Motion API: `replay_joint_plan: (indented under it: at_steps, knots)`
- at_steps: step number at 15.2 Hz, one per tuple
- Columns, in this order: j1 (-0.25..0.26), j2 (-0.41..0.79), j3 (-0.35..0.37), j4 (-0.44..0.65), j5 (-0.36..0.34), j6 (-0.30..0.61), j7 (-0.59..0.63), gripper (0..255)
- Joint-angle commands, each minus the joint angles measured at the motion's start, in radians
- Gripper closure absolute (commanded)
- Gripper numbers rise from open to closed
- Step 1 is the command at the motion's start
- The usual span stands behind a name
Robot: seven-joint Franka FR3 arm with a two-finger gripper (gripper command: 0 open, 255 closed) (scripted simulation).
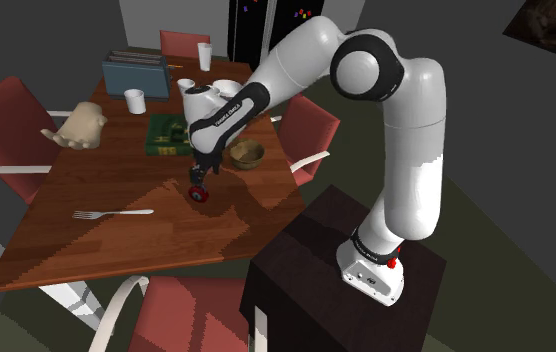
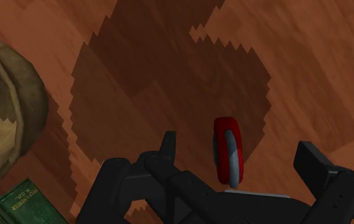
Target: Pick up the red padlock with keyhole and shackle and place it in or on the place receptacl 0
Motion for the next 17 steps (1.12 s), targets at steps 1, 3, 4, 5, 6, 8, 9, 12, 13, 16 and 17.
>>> replay_joint_plan:
  at_steps: [1,3,4,5,6,8,9,12,13,16,17]
  knots:
    - [0.011,0.080,-0.001,0.074,-0.014,0.002,-0.003,0]
    - [0.017,0.118,-0.002,0.099,-0.019,0.013,-0.002,0]
    - [0.017,0.127,-0.003,0.100,-0.020,0.023,-0.002,0]
    - [0.018,0.137,-0.004,0.100,-0.021,0.033,-0.001,0]
    - [0.018,0.147,-0.005,0.100,-0.022,0.042,0.000,0]
    - [0.019,0.167,-0.007,0.101,-0.024,0.061,0.001,0]
    - [0.020,0.178,-0.008,0.103,-0.025,0.070,0.002,0]
    - [0.020,0.184,-0.008,0.104,-0.026,0.075,0.002,0]
    - [0.020,0.184,-0.008,0.104,-0.026,0.075,0.002,0]
    - [0.020,0.184,-0.008,0.104,-0.026,0.075,0.002,0]
    - [0.020,0.183,-0.008,0.104,-0.026,0.075,0.002,0]
